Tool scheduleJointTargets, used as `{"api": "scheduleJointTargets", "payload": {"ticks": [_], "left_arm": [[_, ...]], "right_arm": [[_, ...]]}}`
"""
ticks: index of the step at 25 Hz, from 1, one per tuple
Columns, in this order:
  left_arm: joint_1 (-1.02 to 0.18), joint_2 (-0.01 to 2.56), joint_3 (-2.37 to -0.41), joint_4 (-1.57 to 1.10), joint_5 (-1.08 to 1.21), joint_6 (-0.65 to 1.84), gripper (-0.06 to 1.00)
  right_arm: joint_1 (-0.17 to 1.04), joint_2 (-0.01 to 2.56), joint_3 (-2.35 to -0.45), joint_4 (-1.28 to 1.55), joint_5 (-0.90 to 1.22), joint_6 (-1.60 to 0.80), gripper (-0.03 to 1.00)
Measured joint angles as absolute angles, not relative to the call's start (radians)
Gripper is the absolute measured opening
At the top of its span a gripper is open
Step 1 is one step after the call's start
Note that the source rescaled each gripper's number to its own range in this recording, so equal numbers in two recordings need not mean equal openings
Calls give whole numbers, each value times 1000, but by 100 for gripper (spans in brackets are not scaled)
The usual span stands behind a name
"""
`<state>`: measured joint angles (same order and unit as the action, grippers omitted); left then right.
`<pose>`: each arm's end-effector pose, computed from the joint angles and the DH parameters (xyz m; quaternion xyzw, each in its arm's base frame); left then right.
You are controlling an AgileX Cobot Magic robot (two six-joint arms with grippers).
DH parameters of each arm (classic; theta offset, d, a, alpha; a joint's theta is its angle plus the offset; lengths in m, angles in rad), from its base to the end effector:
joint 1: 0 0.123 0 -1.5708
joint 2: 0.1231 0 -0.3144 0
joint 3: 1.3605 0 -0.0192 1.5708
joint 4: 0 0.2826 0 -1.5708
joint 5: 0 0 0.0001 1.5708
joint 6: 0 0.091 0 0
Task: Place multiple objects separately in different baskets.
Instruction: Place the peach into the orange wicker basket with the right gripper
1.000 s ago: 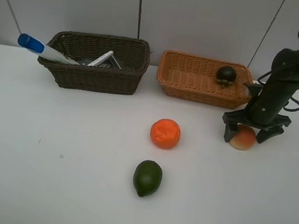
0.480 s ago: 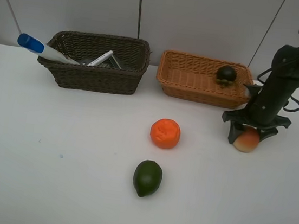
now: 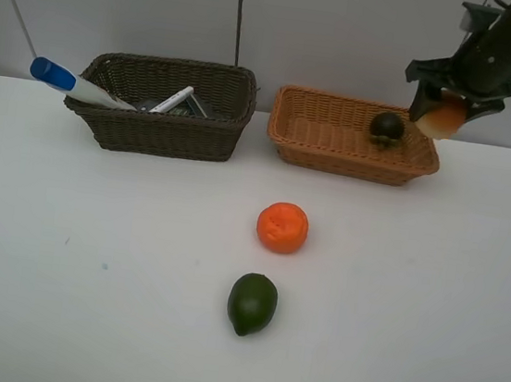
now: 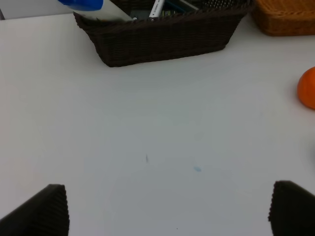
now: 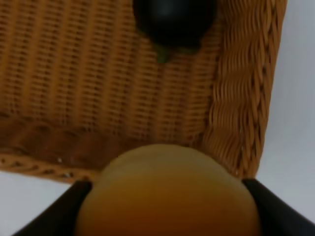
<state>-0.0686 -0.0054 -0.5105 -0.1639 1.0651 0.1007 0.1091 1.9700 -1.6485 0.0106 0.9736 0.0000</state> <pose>-0.0104 -0.0123 0.2962 0.0756 0.8440 -0.0733 0.5259 0.4655 0.0518 0.2634 -0.0515 0.9822 0.0147 0.1799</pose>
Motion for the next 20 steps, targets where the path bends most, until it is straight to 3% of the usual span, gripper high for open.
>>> {"api": "scheduleJointTargets", "payload": {"ticks": [8, 9, 12, 13, 16, 20], "left_arm": [[-69, -5, -511, -164, 1065, 101, 100], [-69, -5, -511, -164, 1065, 101, 100], [-69, -5, -511, -164, 1065, 101, 100], [-69, -5, -511, -164, 1065, 101, 100], [-69, -5, -511, -164, 1065, 101, 100], [-69, -5, -511, -164, 1065, 101, 100]], "right_arm": [[109, 2147, -1732, 54, 884, -12, 7], [109, 2154, -1733, 54, 873, -13, 13], [109, 2157, -1733, 51, 861, -14, 71], [109, 2157, -1733, 45, 862, -15, 83], [109, 2157, -1733, 37, 883, -16, 95], [110, 2141, -1733, 47, 955, -17, 99]]}}
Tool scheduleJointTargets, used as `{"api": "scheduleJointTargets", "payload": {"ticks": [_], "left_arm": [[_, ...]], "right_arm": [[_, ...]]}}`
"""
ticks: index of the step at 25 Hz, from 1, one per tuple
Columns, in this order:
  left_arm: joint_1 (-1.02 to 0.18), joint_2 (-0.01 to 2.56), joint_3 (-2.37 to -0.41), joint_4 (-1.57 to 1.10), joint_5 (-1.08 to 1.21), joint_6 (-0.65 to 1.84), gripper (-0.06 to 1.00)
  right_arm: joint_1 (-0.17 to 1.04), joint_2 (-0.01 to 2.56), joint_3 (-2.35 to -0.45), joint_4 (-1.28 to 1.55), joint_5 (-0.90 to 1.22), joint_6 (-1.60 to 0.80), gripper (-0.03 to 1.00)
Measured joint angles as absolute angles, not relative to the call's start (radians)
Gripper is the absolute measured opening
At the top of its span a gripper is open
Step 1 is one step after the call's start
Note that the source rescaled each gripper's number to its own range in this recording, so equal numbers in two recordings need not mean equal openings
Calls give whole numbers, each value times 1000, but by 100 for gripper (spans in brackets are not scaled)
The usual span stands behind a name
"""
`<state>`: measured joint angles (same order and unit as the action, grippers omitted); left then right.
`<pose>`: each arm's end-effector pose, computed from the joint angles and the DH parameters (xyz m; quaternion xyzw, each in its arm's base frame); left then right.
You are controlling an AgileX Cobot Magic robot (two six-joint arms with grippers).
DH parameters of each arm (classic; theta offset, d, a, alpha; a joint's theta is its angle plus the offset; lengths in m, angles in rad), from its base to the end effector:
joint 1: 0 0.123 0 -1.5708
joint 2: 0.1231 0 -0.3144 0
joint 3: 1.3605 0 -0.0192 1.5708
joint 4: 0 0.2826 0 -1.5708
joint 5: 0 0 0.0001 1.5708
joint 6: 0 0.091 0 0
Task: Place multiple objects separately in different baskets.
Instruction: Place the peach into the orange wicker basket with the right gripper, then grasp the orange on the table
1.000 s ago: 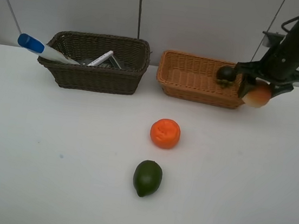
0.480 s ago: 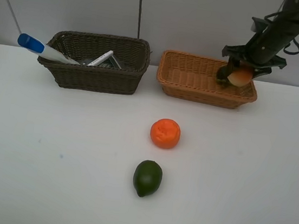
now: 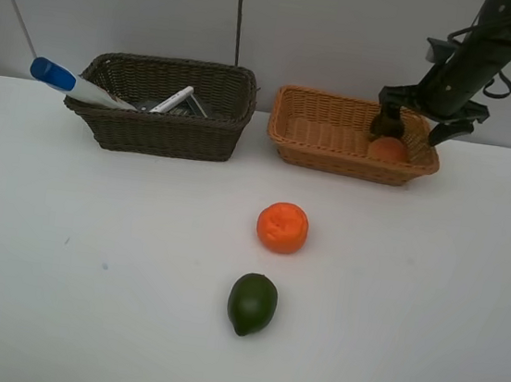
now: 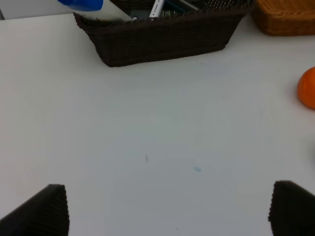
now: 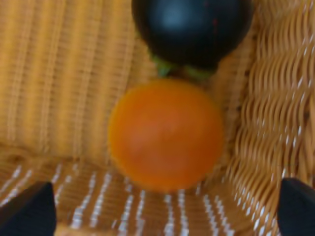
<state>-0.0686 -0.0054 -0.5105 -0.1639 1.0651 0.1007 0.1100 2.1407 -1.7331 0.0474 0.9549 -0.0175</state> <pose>-0.0104 -0.0123 0.2962 0.0756 0.8440 -0.0733 0.5259 0.4981 0.0586 0.2071 -0.0523 0.9875 0.0279 0.1460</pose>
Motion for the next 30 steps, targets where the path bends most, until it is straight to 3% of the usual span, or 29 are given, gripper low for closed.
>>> {"api": "scheduleJointTargets", "payload": {"ticks": [5, 12, 20, 30], "left_arm": [[-69, -5, -511, -164, 1065, 101, 100], [-69, -5, -511, -164, 1065, 101, 100], [-69, -5, -511, -164, 1065, 101, 100], [-69, -5, -511, -164, 1065, 101, 100]], "right_arm": [[154, 2038, -1734, 98, 1087, -17, 100], [349, 1965, -1739, 75, 1213, -17, 100], [561, 1965, -1596, 32, 1181, -17, 100], [600, 2029, -1452, 0, 978, -19, 100]]}}
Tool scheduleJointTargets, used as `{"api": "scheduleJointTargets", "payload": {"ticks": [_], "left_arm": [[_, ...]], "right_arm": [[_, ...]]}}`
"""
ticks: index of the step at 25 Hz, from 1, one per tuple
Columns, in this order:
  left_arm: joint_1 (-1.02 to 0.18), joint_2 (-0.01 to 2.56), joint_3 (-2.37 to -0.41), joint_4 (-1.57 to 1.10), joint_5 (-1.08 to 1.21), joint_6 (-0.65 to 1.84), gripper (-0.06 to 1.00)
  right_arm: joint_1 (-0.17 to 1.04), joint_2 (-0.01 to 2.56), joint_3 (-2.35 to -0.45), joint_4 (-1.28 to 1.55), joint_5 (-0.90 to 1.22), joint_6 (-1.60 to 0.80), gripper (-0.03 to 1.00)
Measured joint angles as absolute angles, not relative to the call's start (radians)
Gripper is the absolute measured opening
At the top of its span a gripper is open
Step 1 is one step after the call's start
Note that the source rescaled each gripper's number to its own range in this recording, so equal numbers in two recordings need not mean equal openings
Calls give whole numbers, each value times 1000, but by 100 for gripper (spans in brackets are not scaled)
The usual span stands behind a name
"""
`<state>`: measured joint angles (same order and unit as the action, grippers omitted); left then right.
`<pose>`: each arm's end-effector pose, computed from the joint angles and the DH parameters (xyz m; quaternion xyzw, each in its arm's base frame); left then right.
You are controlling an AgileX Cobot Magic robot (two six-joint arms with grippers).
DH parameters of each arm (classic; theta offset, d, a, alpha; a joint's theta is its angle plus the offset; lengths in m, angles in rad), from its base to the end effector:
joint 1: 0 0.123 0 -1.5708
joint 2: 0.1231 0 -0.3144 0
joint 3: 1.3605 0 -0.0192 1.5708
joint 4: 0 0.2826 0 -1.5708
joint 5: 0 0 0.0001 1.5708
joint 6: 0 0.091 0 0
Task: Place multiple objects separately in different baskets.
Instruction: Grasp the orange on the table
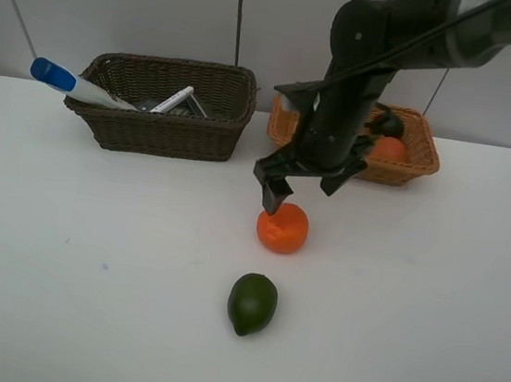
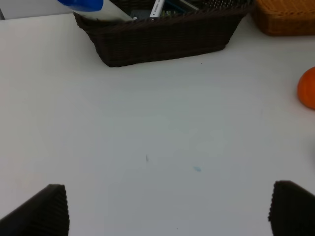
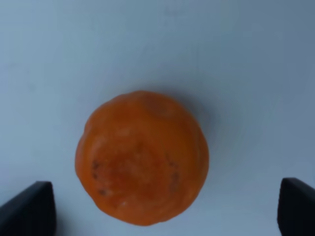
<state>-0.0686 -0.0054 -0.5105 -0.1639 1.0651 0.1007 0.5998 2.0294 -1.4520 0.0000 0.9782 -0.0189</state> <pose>-0.0104 -0.0123 0.2962 0.0756 0.8440 -0.0733 0.5259 0.3635 0.2485 0.1790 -0.3040 0.9513 0.0147 0.0490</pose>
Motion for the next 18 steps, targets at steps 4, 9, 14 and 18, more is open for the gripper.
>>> {"api": "scheduleJointTargets", "payload": {"ticks": [4, 9, 14, 18], "left_arm": [[-69, -5, -511, -164, 1065, 101, 100], [-69, -5, -511, -164, 1065, 101, 100], [-69, -5, -511, -164, 1065, 101, 100], [-69, -5, -511, -164, 1065, 101, 100]], "right_arm": [[600, 2070, -1451, -7, 960, -22, 100], [602, 2102, -1451, -10, 919, -25, 100], [604, 2126, -1454, 16, 899, -25, 100], [601, 2187, -1451, -6, 897, -26, 100]]}}
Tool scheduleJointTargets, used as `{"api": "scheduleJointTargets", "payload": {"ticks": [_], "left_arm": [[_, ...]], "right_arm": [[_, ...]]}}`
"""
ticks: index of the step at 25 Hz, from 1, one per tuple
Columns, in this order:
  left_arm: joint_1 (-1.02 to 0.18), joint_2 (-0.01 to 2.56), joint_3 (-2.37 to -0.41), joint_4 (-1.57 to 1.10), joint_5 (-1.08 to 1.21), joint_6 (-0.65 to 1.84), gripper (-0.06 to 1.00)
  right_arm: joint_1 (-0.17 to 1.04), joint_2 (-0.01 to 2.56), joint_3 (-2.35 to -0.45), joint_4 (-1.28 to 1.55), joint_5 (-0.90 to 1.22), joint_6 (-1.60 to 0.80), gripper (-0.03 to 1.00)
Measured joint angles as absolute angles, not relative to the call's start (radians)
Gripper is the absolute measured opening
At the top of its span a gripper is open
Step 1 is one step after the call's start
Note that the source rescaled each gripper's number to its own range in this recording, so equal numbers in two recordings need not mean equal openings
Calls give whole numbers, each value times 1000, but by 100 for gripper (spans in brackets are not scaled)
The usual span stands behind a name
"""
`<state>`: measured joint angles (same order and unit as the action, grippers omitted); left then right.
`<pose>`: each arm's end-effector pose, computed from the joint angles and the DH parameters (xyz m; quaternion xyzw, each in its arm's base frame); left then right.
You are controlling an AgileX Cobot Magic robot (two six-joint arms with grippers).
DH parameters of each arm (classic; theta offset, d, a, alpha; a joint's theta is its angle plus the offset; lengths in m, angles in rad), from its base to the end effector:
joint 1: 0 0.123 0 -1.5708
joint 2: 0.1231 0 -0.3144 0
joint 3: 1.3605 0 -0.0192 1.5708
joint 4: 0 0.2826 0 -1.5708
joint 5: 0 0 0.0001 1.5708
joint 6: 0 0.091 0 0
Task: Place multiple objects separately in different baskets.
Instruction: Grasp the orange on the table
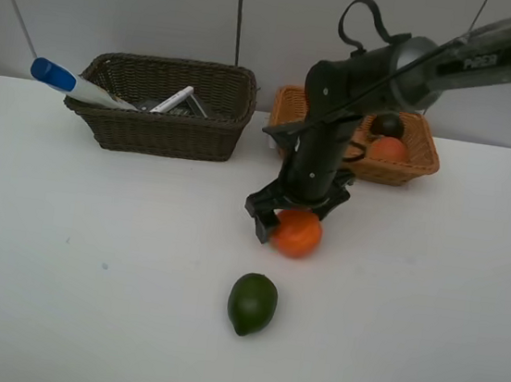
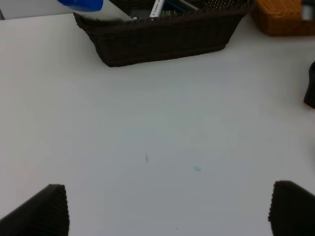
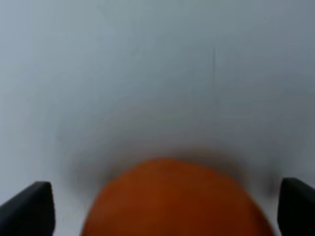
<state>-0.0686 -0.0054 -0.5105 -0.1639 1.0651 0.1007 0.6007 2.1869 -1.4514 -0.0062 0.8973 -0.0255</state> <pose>-0.0104 -0.0123 0.2962 0.0756 0.8440 -0.0733 0.5259 0.3722 0.2545 0.1090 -0.3098 0.9507 0.0012 0.0128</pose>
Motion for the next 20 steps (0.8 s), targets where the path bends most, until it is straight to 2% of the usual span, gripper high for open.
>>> {"api": "scheduleJointTargets", "payload": {"ticks": [11, 12, 14, 16, 20], "left_arm": [[-69, -5, -511, -164, 1065, 101, 100], [-69, -5, -511, -164, 1065, 101, 100], [-69, -5, -511, -164, 1065, 101, 100], [-69, -5, -511, -164, 1065, 101, 100], [-69, -5, -511, -164, 1065, 101, 100]], "right_arm": [[601, 2216, -1456, -22, 895, -26, 98], [601, 2216, -1456, -22, 895, -26, 93], [601, 2216, -1456, -29, 895, -26, 72], [601, 2217, -1456, -41, 894, -26, 34], [601, 2218, -1456, -42, 895, -26, 34]]}}
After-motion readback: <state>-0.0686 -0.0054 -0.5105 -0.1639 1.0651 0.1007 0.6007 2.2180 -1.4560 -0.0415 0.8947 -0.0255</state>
